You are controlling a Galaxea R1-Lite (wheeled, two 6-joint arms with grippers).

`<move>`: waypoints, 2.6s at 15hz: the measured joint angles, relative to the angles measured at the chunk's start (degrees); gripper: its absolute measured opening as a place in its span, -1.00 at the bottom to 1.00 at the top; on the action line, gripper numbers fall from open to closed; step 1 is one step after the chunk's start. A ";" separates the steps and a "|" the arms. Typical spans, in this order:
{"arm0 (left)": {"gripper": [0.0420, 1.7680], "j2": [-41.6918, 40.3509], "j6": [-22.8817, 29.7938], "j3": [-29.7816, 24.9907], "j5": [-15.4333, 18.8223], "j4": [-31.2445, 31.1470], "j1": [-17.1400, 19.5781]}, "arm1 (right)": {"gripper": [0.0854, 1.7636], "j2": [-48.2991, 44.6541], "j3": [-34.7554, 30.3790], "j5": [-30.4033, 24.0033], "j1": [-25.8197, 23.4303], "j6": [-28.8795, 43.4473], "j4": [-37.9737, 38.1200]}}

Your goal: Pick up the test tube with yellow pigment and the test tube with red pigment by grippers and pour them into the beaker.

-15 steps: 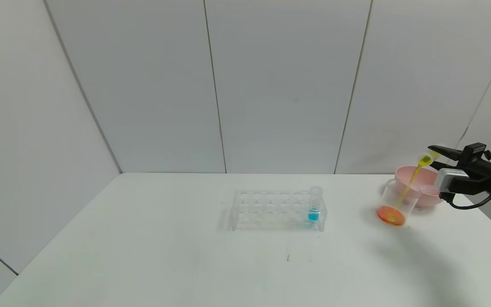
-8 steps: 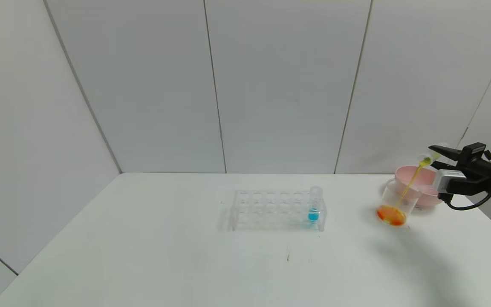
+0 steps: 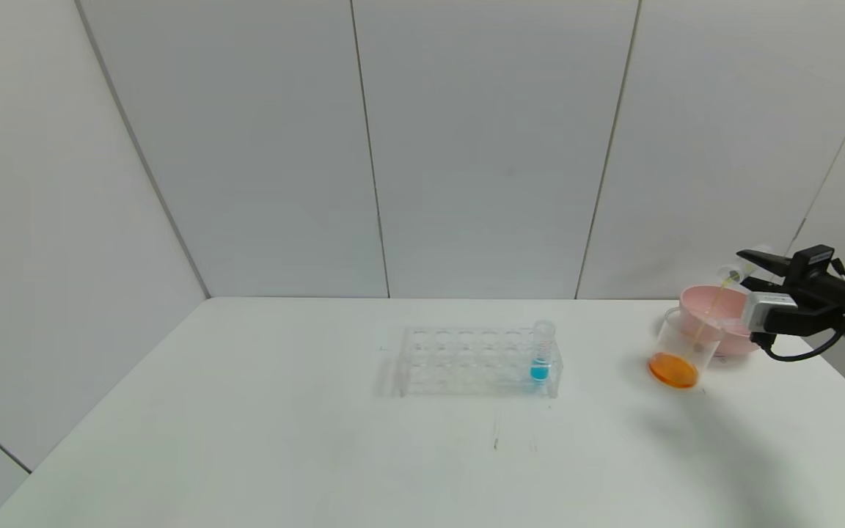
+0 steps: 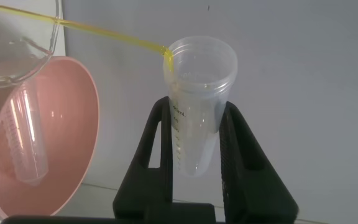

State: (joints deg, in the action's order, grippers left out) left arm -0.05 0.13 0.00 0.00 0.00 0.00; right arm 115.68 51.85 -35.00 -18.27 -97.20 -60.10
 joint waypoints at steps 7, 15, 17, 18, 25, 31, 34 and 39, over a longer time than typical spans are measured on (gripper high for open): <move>1.00 0.00 0.02 0.00 0.00 0.00 0.00 | -0.50 0.00 -0.06 0.07 0.00 -0.57 0.07; 1.00 0.00 0.02 0.00 0.00 0.00 0.00 | -0.50 -0.44 6.61 6.07 0.55 16.07 7.72; 1.00 0.00 0.00 0.00 0.00 0.00 0.00 | -0.50 -0.62 10.97 8.67 0.91 32.20 13.70; 1.00 0.00 0.02 0.00 0.00 0.00 0.00 | -0.50 -0.68 12.46 9.36 0.96 42.22 15.74; 1.00 0.00 0.02 0.00 0.00 0.00 0.00 | -0.50 0.80 10.96 10.59 -0.49 88.00 17.48; 1.00 0.00 0.02 0.00 0.00 0.00 0.00 | -0.39 4.74 9.12 10.37 -4.29 87.83 15.15; 1.00 0.00 0.02 0.00 0.00 0.00 0.00 | 0.03 6.07 9.29 10.35 -4.44 86.49 15.21; 1.00 0.00 0.02 0.00 0.00 0.00 0.00 | 0.47 5.30 9.01 10.45 -4.00 85.68 15.24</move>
State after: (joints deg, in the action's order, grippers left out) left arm -0.05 0.16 0.00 0.00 0.00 0.00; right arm 120.98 60.86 -24.55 -22.27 -11.52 -44.86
